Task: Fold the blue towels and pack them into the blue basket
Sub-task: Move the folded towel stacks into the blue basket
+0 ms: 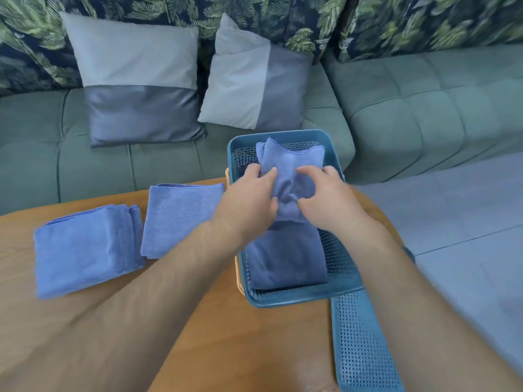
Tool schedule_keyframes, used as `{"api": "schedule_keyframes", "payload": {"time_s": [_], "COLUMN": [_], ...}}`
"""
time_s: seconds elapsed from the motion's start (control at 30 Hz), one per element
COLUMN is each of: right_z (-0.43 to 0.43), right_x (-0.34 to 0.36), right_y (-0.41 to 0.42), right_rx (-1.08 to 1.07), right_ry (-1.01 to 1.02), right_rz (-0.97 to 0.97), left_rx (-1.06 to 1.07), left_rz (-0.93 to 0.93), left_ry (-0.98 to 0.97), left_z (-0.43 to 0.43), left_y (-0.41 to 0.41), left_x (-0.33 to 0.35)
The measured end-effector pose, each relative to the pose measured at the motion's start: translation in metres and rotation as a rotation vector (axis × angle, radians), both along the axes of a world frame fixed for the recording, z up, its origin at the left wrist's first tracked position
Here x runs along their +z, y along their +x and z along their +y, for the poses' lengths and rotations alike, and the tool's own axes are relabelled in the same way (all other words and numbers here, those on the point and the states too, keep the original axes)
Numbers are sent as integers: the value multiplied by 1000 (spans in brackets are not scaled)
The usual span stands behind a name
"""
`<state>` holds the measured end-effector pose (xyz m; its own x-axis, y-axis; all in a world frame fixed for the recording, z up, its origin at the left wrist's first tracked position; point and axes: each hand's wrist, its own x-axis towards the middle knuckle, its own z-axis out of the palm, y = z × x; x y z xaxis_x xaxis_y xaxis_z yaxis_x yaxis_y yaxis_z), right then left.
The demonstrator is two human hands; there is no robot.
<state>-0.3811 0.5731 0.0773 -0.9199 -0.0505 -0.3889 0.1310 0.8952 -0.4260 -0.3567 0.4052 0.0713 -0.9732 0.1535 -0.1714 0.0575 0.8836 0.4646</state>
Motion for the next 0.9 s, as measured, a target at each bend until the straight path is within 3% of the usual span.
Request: {"api": "schedule_keyframes", "payload": {"time_s": [0.3,0.37,0.47,0.5,0.57,0.77,0.9], "right_z": [-1,-4,-13,-18,-31,-50,-45], "right_x": [-51,-57,-60,-60,-63,-105,-129], "right_y": [-27,-25,-15,-11,-6,-22,-20], "right_rx": [100,92,155,202,311,371,379], "right_ry": [-47,30,354,372,291,283,337], "right_rz": [-62,-62,156,241,308,71,81], "left_rx": [22,26,-61,-114,-138,-44,-31], "left_rz": [-142,-169,46,150,268,86,149], "left_ry": [-376,-440,-593,-630,-593,-649,-564], "left_z": [19,24,24,22,14,-10,-12], "left_y": [-24,-26,-24,-25,-25,-25,-26], "left_x": [-43,-44,-47,-47,-45,-50,-58]}}
